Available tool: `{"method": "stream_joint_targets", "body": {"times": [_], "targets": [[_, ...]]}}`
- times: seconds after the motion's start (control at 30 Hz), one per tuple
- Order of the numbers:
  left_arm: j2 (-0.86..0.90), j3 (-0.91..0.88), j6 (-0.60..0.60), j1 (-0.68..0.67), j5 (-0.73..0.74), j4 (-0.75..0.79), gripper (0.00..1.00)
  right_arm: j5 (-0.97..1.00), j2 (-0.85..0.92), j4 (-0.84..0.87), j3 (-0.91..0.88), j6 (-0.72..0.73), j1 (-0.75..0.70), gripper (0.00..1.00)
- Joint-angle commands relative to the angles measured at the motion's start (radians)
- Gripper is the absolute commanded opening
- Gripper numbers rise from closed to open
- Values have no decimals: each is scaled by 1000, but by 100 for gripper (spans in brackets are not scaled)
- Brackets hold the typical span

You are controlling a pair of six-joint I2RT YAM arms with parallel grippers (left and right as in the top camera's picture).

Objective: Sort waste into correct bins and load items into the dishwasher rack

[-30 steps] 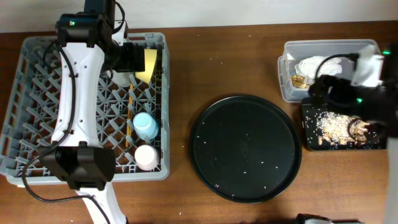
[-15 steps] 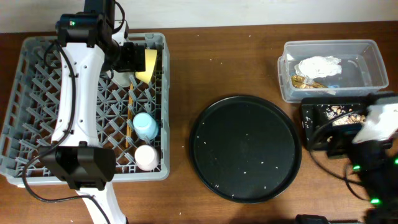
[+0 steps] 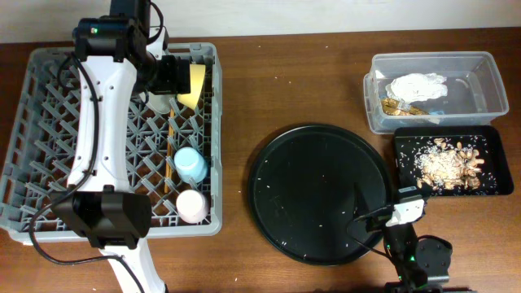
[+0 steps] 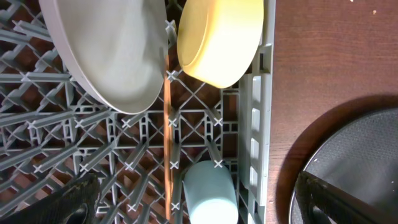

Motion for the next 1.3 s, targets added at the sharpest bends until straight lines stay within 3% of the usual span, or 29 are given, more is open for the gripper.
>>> {"method": "stream_joint_targets", "body": {"times": [0.0,0.27,0.37,0.4,0.43,0.47,0.57,0.67,0.77,0.83,0.97,1.1,1.17,1.27], "targets": [[-5,4,1,2,7,2,99,13,-8,-2,-9,7,11,98],[-5,4,1,2,7,2,99,13,-8,-2,-9,7,11,98],[-22,4,1,3,-91,-29,99,13,-8,-2,-9,7,11,98],[-50,2,1,3,-90,-4,99,13,-8,-2,-9,7,11,98],[-127,-48,1,3,-87,127,99,13,-8,-2,-9,7,11,98],[-197,-124,3,4,-87,237,99,13,-8,-2,-9,7,11,98],[-520,-574,28,51,-74,617,99,13,-8,-2,-9,7,11,98],[-874,-1095,107,149,12,908,99,13,-8,-2,-9,7,11,98],[-1188,-1628,106,175,12,1369,99,13,-8,-2,-9,7,11,99],[-1390,-1883,114,175,8,1513,99,13,-8,-2,-9,7,11,98],[-1810,-2180,160,175,-31,1518,99,13,-8,-2,-9,7,11,98],[-1975,-2312,159,175,-38,1531,99,13,-8,-2,-9,7,11,98],[-2028,-2313,159,175,-37,1424,99,13,-8,-2,-9,7,11,98],[-2064,-2312,159,172,-34,1416,99,13,-8,-2,-9,7,11,99]]}}
